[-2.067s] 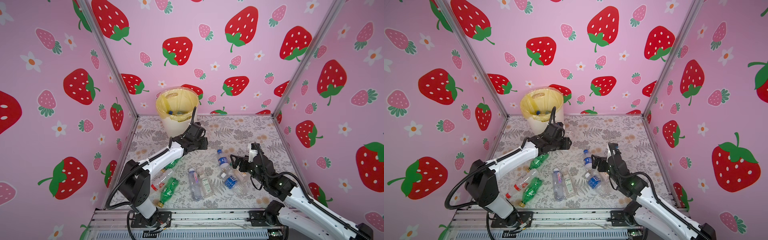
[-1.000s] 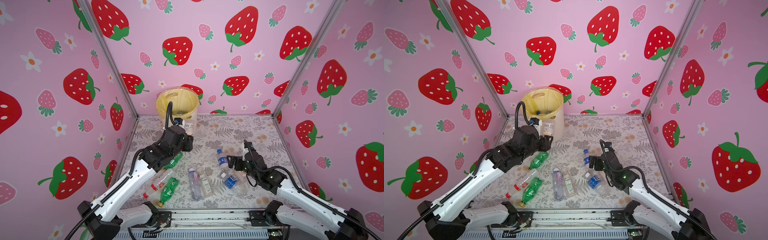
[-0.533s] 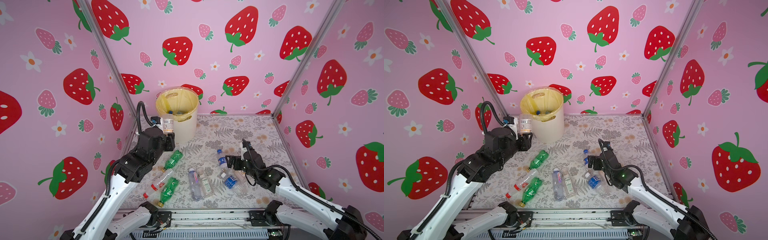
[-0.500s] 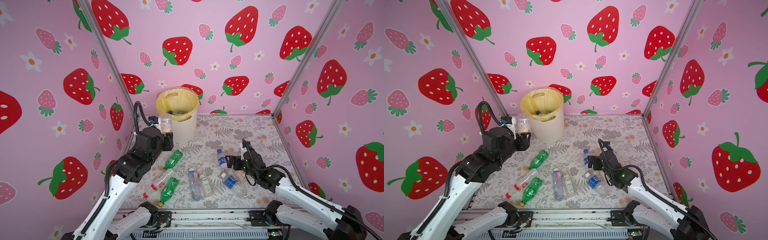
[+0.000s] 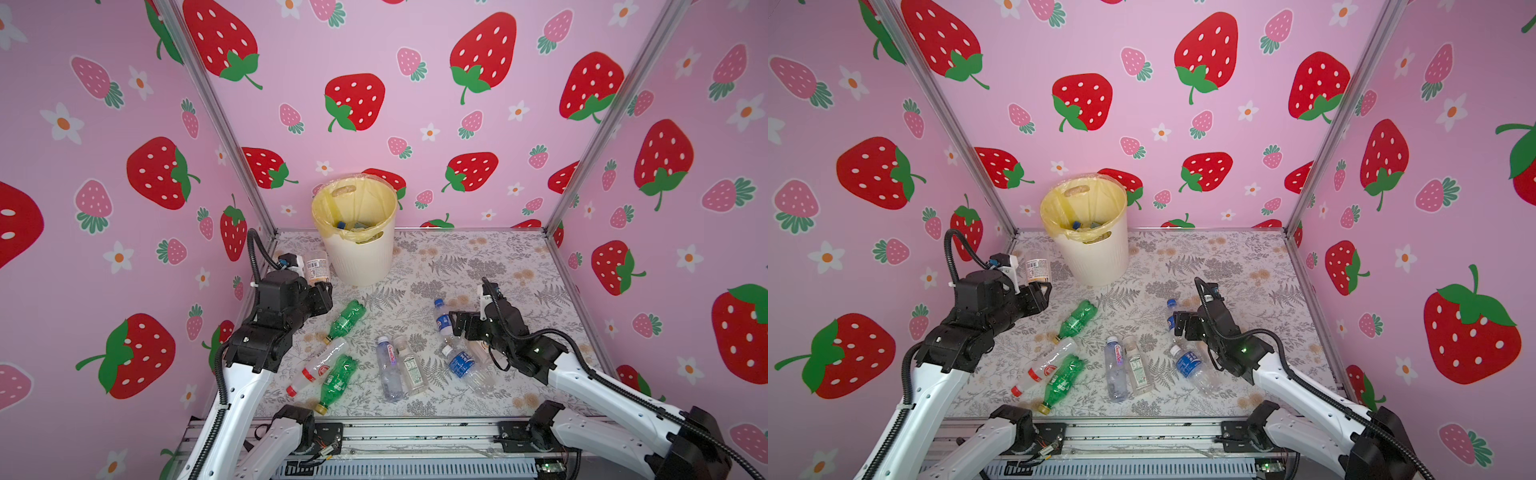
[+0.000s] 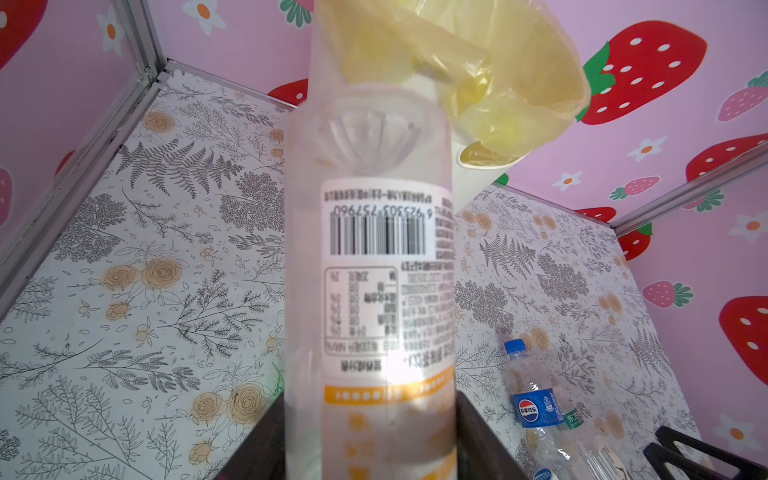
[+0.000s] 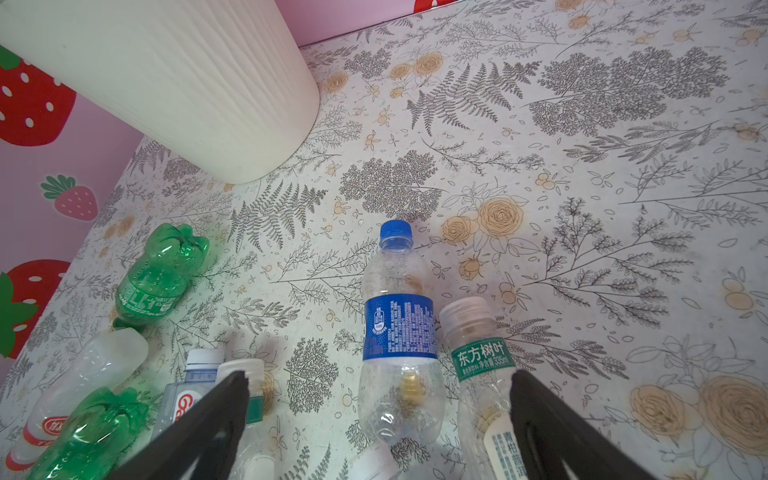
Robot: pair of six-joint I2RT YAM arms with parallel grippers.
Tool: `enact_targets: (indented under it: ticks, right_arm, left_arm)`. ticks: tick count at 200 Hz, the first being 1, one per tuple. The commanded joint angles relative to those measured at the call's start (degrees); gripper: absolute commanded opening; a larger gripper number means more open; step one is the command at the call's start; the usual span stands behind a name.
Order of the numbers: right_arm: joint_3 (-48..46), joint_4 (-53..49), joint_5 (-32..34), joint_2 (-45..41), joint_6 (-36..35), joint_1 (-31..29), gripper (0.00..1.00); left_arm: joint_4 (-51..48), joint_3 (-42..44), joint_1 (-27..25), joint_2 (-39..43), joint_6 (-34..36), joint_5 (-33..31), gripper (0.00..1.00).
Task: Throw the plastic bottles in the bin
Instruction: 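Lift the white-and-orange-labelled bottle with the left gripper up beside the bin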
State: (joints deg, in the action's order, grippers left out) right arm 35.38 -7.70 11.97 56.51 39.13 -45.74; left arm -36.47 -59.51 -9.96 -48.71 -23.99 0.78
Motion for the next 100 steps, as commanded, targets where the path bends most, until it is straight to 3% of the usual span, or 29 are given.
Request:
enact_targets:
  ticks: [1, 50, 100]
  right_arm:
    - [0.13, 0.94, 0.05, 0.39, -0.02, 0.01, 0.99]
    - [-0.65, 2.18, -0.06, 1.65, 0.01, -0.05, 0.99]
    - [-1.02, 5.09, -0.79, 3.61, 0.59, -0.04, 0.99]
  left_arm:
    - [3.73, 0.26, 0.98, 1.18, -1.07, 3.08, 0.44]
    - [5.22, -5.3, 1.4, -3.69, -2.41, 6.09, 0.44]
    - [3.14, -26.06, 1.22, -20.45, -4.51, 9.08, 0.46]
